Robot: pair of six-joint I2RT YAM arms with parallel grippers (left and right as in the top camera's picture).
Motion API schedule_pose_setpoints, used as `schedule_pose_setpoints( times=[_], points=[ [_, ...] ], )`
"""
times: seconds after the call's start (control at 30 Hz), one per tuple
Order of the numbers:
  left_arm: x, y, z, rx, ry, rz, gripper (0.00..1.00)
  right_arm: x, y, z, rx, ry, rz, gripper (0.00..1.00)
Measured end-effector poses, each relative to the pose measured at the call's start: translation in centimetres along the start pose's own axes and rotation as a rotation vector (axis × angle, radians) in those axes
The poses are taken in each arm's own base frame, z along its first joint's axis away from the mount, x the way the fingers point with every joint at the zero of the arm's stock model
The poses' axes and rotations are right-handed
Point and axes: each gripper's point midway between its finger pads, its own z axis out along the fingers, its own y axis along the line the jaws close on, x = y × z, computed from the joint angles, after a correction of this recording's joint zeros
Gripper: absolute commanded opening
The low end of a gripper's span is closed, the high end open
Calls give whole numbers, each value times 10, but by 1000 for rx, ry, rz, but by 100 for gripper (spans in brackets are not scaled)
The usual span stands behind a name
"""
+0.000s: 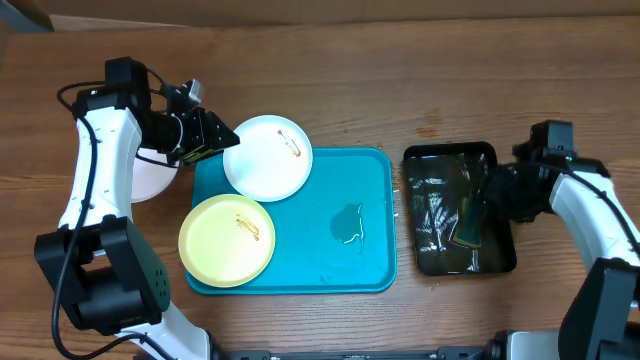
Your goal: Clean dirty plates on tray and stack at the side
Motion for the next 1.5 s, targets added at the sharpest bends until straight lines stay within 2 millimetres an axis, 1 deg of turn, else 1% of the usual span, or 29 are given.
schedule_pose_setpoints(
  times=[0.03,0.07,0.13,0.17,0.2,0.33,0.4,0.47,0.5,0.6,0.77,0.9,1.0,1.13,1.3,1.5],
  points=[
    [0,1,0,-4,1,0,44,-3,4,-5,-12,-2,-5,54],
    [1,2,0,-13,2,-2,42,-6,10,-11,-28,0,-17,49],
    [2,6,0,-32,6,-5,35,-8,21,-19,-67,5,-38,34],
    [3,8,0,-45,10,-8,33,-6,27,-22,-89,18,-52,14],
    [3,10,0,-57,12,-10,31,-3,29,-21,-94,28,-57,4],
    [4,18,0,-107,16,-13,31,18,47,-14,-118,82,-122,4],
    [5,21,0,-133,18,-17,31,35,55,-2,-109,118,-150,4],
    [5,22,1,-148,20,-17,32,42,56,2,-105,129,-156,4],
    [5,23,1,-155,21,-16,34,52,59,9,-99,146,-165,4],
    [6,23,2,-165,26,-14,36,68,64,19,-90,170,-175,4],
    [7,24,2,-172,28,-14,36,89,77,26,-79,203,-205,4],
    [7,24,2,-176,28,-14,35,101,86,31,-60,202,-231,4],
    [7,24,2,-176,29,-15,32,108,91,34,-49,200,-257,4],
    [8,24,2,-176,32,-16,32,112,97,36,-47,194,-265,4],
    [8,24,2,-176,32,-16,32,117,101,36,-43,196,-263,4],
    [8,24,2,-176,31,-16,32,116,102,37,-42,187,-260,4]
  ],
)
